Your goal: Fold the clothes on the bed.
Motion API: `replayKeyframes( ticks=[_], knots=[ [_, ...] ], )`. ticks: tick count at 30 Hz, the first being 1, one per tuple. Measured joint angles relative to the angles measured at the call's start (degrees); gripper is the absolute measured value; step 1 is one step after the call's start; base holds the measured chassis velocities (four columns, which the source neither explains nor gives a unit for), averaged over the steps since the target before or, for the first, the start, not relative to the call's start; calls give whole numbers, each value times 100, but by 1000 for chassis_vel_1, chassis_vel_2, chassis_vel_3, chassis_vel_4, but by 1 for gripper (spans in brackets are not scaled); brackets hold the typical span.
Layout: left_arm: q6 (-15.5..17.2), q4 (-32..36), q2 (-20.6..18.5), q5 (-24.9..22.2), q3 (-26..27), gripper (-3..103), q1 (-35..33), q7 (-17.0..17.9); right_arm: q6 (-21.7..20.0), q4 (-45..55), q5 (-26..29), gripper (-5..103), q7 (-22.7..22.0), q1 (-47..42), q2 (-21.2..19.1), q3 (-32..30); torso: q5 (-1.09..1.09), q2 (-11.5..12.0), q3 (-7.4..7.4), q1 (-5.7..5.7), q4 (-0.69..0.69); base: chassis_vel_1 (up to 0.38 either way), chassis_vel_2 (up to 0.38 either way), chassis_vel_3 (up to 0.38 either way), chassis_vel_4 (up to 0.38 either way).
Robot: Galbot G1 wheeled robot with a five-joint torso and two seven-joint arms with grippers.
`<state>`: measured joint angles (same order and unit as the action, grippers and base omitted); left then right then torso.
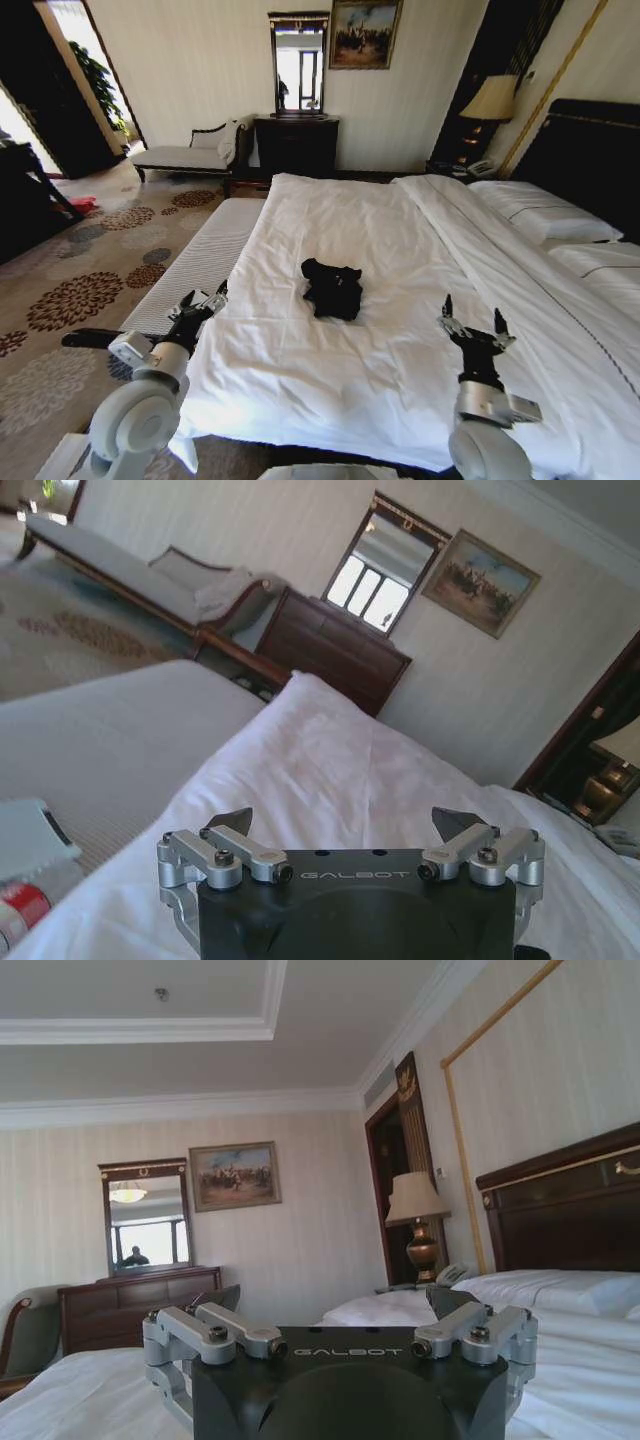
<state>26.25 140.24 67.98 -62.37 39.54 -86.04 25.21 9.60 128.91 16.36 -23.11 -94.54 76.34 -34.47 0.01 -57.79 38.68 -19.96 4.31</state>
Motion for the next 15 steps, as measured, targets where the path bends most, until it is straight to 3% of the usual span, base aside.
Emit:
replayKeyframes(
  ticks=[3, 8, 12, 15],
  knots=[
    [276, -74, 142, -478, -36, 100, 214, 190, -139, -262, 155, 100, -91, 530, -245, 303, 0, 0, 0, 0, -2, 0, 0, 0, 0],
    [358, -314, 294, -612, -241, 100, 443, 119, -214, -388, 423, 100, -81, 883, -483, 392, -1, 0, 0, 0, 0, 0, 0, 0, 0],
    [350, -499, 267, -712, -311, 100, 559, 16, -229, -412, 628, 100, -71, 983, -700, 382, -1, 0, 0, 0, 1, 0, 0, 0, 0],
    [111, -785, 90, -591, -335, 100, 655, -193, -230, -440, 774, 100, -51, 1069, -822, 369, -1, 0, 0, 0, 1, 0, 0, 0, 0]
  ],
)
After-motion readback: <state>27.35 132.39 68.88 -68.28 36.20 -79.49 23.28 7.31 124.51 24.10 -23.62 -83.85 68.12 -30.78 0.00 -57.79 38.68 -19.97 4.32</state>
